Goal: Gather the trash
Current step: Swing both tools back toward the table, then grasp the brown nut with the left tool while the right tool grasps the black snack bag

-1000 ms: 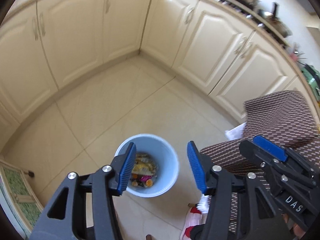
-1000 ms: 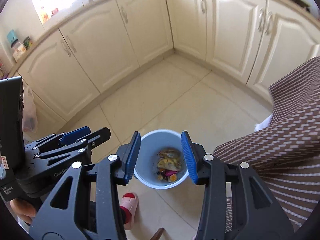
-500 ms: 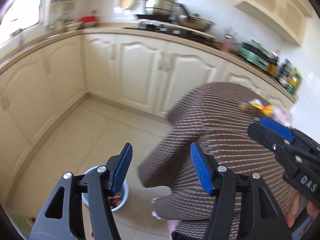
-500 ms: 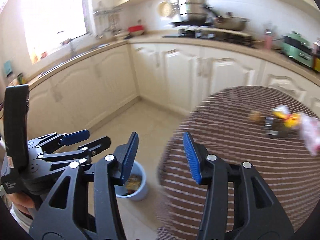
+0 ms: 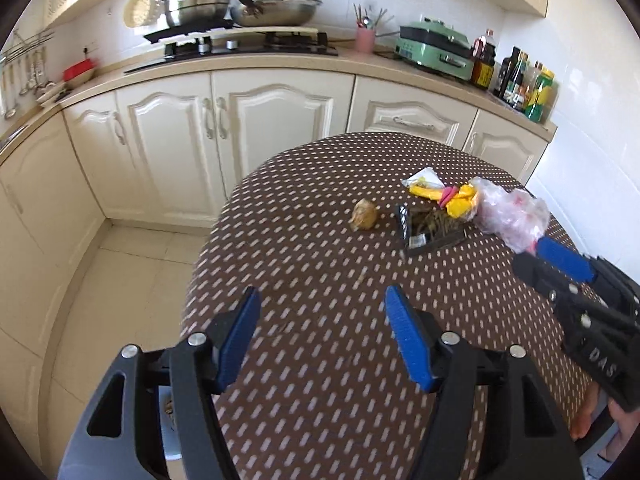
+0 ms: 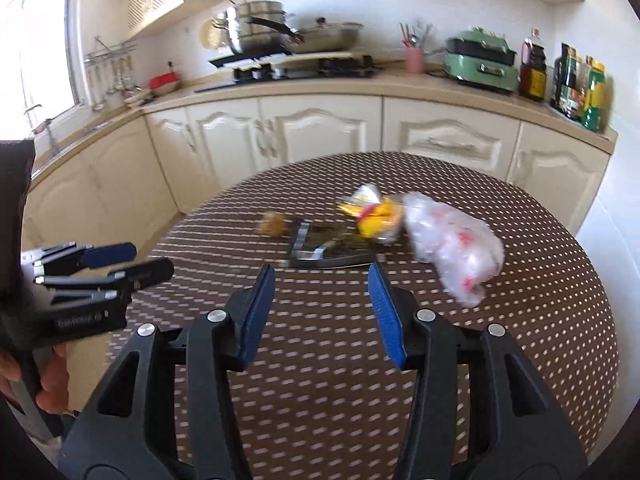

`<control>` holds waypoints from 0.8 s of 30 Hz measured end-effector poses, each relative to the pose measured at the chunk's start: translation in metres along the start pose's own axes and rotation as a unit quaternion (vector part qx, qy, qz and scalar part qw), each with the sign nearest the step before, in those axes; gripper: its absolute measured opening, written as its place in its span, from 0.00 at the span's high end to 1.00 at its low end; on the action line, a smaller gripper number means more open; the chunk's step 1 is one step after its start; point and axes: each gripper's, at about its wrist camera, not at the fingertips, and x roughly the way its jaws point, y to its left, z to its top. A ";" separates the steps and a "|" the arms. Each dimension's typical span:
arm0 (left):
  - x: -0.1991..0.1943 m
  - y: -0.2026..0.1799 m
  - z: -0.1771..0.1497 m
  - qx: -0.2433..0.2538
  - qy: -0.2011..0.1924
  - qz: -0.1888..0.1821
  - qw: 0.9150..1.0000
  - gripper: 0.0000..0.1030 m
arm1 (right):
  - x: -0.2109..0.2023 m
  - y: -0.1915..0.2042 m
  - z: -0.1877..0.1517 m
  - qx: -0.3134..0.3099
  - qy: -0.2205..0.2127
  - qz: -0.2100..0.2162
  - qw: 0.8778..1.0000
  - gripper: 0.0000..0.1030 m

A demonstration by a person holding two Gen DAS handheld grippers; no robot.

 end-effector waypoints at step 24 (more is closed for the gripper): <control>0.113 -0.027 0.060 0.018 0.046 -0.032 0.998 0.84 | 0.104 -0.012 0.020 -0.021 0.083 -0.022 0.996 0.36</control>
